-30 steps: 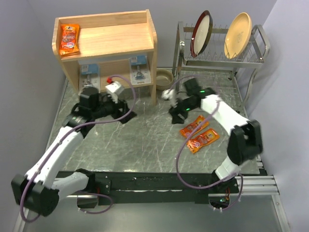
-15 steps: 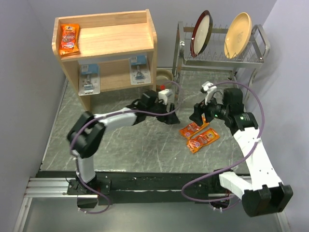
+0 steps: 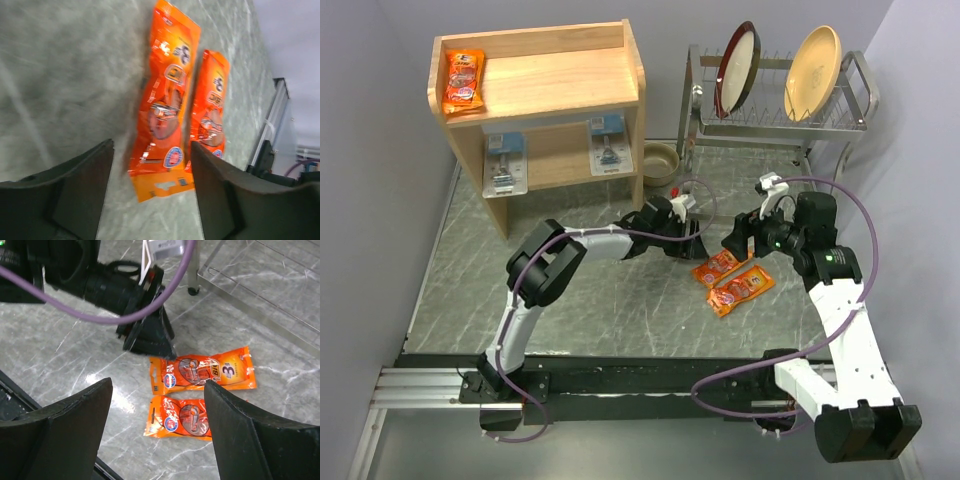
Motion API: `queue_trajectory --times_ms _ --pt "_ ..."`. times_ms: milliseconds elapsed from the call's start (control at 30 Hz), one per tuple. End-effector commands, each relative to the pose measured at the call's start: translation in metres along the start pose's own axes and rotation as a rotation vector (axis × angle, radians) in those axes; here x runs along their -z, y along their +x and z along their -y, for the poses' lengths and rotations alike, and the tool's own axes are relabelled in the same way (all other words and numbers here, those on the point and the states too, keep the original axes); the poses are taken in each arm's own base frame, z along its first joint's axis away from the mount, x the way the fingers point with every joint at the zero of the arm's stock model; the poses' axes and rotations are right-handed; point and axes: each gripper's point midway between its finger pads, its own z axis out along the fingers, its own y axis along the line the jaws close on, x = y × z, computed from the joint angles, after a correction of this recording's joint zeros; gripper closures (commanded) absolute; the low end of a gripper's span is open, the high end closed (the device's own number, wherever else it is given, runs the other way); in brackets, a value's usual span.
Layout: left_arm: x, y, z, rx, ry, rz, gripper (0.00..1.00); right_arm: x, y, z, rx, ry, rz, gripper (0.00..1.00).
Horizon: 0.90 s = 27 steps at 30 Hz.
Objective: Place and organize the shaving razors onto the shelf
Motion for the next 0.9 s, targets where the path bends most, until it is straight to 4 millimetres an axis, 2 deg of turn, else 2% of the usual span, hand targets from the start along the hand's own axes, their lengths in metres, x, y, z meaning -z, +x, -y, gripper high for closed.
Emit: queue_trajectory --times_ms 0,67,267,467,533,633,733,867 --pt "-0.01 0.008 0.026 0.025 0.083 -0.013 0.36 -0.001 -0.011 0.007 0.003 0.011 0.026 0.19" --pt "-0.016 0.013 0.026 0.03 0.087 -0.026 0.42 0.0 -0.012 0.016 -0.006 0.032 0.021 0.19" --pt "-0.015 0.024 0.014 0.048 0.031 -0.047 0.5 0.002 -0.01 0.02 -0.018 0.035 0.028 0.19" --pt "-0.023 0.036 0.006 0.032 -0.034 -0.065 0.5 -0.002 -0.012 0.021 -0.044 0.028 0.042 0.19" --pt "-0.029 0.041 0.011 0.019 -0.04 -0.07 0.48 -0.002 -0.014 0.021 -0.047 0.029 0.046 0.19" --pt "-0.036 0.048 0.011 0.007 -0.073 -0.075 0.52 -0.002 -0.014 0.021 -0.042 0.029 0.048 0.19" --pt "-0.038 0.056 0.004 0.003 -0.127 -0.077 0.59 -0.003 -0.011 0.02 -0.036 0.024 0.043 0.19" --pt "-0.036 0.06 -0.006 -0.003 -0.182 -0.078 0.79 -0.006 -0.009 0.02 -0.037 0.014 0.038 0.19"
